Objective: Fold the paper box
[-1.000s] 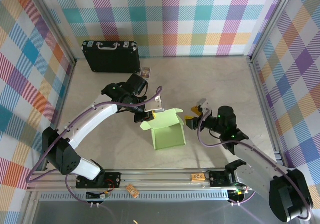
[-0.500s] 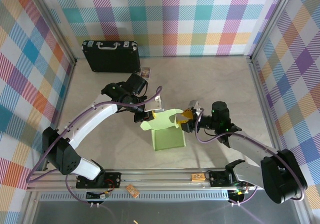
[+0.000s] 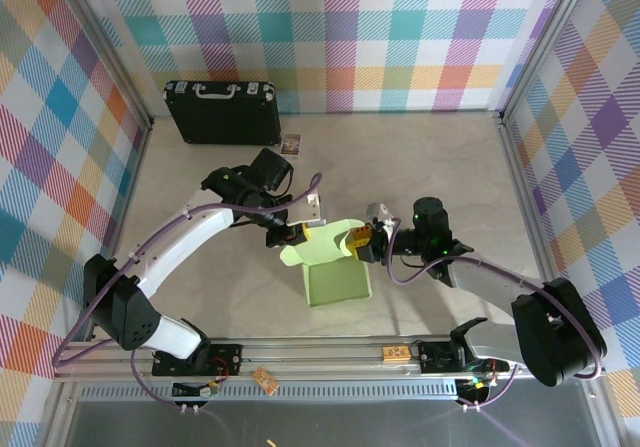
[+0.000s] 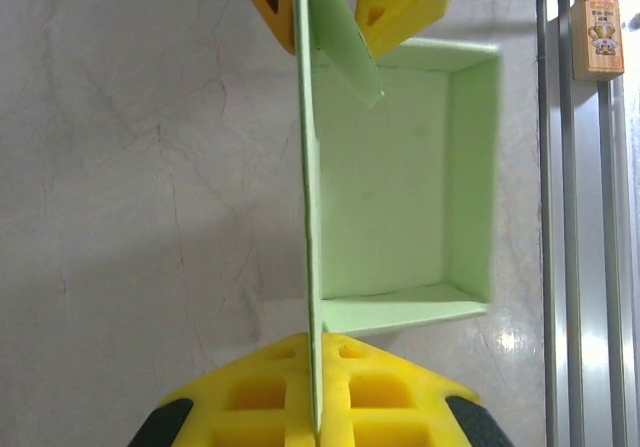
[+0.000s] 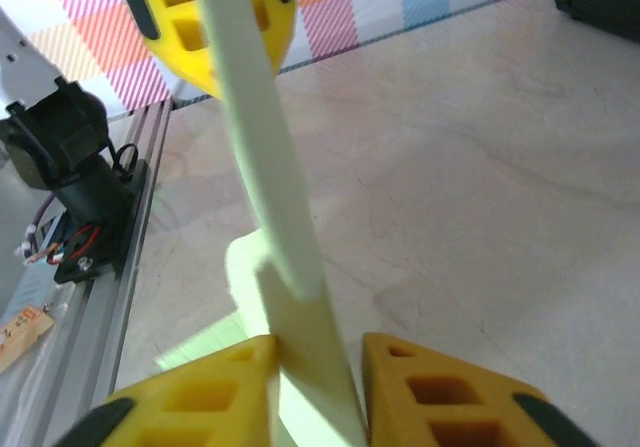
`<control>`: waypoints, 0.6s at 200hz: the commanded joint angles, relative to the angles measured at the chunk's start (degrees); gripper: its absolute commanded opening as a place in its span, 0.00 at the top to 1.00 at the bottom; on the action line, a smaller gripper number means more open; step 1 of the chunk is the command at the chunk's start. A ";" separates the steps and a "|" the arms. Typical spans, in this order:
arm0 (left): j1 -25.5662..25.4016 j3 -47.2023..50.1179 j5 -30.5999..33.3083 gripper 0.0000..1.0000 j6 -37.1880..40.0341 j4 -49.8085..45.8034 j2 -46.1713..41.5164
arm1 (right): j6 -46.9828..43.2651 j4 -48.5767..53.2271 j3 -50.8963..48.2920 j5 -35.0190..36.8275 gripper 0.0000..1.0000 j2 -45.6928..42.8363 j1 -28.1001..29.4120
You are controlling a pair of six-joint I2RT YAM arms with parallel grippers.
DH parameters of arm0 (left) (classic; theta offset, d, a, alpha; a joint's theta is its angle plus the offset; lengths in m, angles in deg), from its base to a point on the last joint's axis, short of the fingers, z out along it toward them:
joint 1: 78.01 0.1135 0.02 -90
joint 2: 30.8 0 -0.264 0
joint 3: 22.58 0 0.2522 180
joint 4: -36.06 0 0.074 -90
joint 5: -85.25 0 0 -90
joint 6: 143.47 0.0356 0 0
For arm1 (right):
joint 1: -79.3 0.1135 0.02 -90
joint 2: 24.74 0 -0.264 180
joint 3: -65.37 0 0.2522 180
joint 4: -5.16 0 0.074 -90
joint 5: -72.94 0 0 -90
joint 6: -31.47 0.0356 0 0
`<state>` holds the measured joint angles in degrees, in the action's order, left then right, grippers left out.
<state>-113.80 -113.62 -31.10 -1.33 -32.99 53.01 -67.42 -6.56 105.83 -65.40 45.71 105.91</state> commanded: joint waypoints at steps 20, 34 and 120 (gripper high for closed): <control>-0.21 0.24 -5.12 1.00 1.04 1.45 -0.99 | -0.89 -3.13 2.13 -4.47 0.95 0.57 0.92; -0.23 0.50 -4.93 1.00 0.94 1.65 -1.17 | -1.02 -2.55 2.32 -4.47 1.00 0.32 0.96; -0.66 1.36 9.16 0.54 -15.58 12.25 -4.45 | -3.36 -2.39 1.26 0.42 1.00 -1.64 0.92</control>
<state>-113.94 -112.64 -28.41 -6.29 -29.03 52.05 -68.49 -7.23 105.92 -66.45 45.60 106.39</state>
